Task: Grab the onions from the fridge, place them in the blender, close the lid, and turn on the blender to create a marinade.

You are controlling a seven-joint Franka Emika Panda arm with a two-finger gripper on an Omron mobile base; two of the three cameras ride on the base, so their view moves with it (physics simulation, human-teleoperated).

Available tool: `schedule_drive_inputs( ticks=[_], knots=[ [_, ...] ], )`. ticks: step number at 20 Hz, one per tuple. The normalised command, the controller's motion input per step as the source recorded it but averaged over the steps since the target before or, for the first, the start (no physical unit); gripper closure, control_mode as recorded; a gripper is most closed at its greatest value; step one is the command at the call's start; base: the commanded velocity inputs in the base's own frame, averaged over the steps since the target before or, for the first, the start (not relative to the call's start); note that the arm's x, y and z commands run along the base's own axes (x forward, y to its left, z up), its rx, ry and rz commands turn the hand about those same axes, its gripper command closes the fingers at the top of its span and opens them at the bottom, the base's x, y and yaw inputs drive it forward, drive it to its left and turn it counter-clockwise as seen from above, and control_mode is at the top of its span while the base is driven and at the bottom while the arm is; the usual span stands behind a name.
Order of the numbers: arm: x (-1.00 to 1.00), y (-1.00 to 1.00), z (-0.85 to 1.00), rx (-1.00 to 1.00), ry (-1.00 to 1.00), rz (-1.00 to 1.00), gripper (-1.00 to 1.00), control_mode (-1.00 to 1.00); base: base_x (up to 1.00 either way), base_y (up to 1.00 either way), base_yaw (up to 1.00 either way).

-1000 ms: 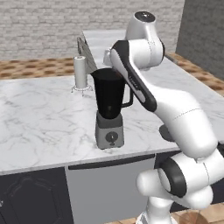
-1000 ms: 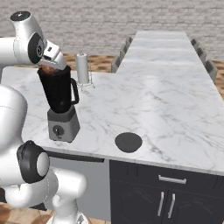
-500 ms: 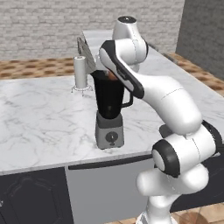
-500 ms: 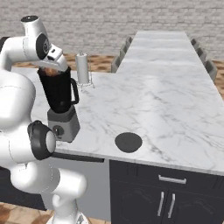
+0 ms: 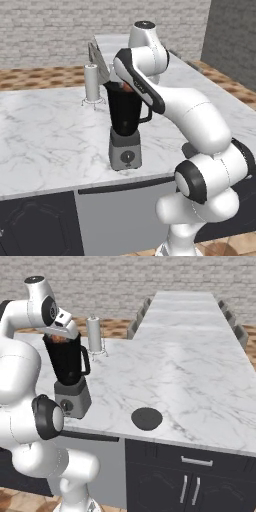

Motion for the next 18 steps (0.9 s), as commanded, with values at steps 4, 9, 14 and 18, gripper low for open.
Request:
schedule_drive_inputs(
  ticks=[4,9,14,18],
  knots=[
    [-0.16,0.01,-0.57,0.00,0.00,0.00,-1.00,-1.00,0.00,0.00,0.00],
    [0.00,0.07,-0.29,0.00,0.00,0.00,-1.00,-1.00,0.00,0.00,0.00],
    [0.00,0.15,-0.21,0.00,0.01,0.00,-1.00,-1.00,0.00,0.00,0.00],
    [0.00,0.12,-0.03,0.00,0.00,0.00,-1.00,-1.00,0.00,0.00,0.00]
  ],
)
